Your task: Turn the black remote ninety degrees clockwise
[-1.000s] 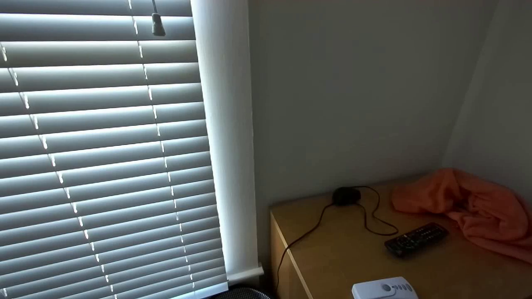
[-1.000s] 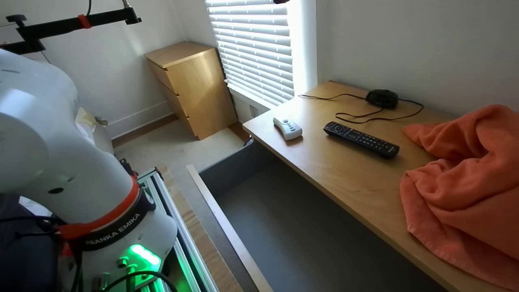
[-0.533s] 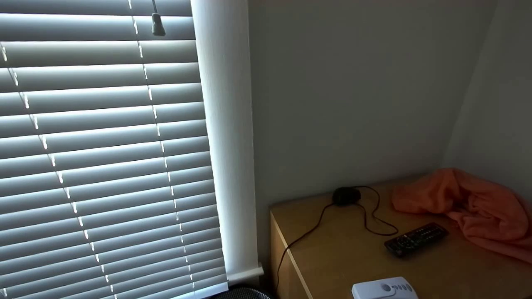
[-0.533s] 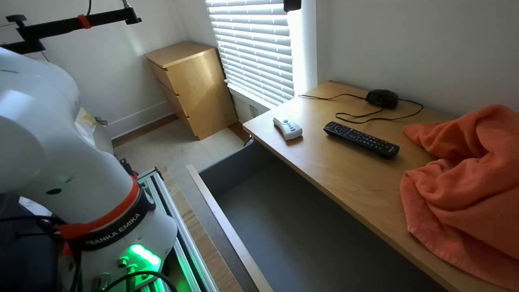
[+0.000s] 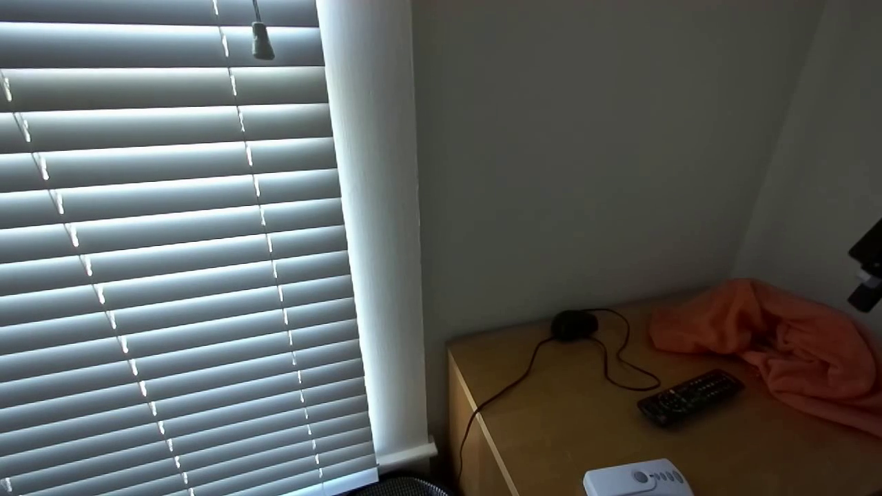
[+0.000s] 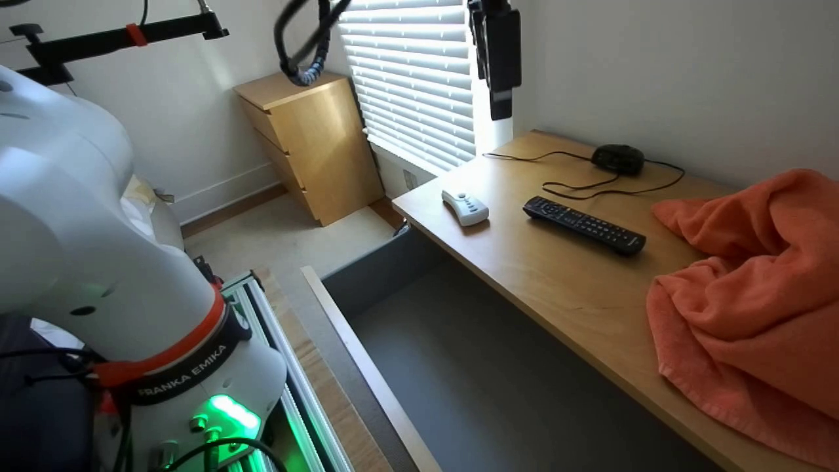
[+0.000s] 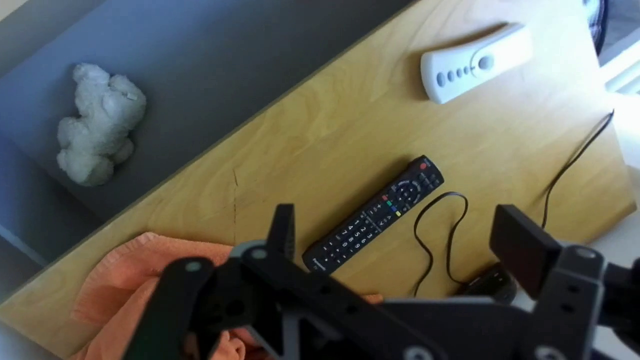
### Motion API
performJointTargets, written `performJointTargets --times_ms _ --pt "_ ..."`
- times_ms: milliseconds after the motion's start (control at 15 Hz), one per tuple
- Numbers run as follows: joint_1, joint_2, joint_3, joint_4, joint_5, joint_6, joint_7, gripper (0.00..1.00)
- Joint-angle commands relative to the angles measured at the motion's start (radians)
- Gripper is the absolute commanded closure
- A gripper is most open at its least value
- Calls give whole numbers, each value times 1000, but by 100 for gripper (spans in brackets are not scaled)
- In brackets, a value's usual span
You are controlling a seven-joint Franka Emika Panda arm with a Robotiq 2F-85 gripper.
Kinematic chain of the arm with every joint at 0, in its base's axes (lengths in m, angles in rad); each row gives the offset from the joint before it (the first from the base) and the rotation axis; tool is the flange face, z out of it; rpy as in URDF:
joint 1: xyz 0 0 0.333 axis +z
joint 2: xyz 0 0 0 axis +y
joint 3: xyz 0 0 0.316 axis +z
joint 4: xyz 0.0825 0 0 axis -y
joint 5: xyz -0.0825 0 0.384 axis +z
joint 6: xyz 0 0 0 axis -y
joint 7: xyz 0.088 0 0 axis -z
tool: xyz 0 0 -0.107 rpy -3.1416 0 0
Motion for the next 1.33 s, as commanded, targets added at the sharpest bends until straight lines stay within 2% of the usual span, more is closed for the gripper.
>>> performJointTargets --times_ms 0,133,200,333,600,733,1000,1267 --pt "-16 121 39 -55 73 213 149 0" --pt "-23 185 58 -67 79 325 240 0" --pt "-10 133 40 -59 60 257 163 0" --pt "-11 184 48 -61 61 310 211 0" --pt "-16 196 48 -55 62 315 227 0" --pt "-42 290 84 2 1 277 349 0" --pt "-5 499 118 129 -57 255 569 0" --pt "60 691 86 276 -73 246 671 0"
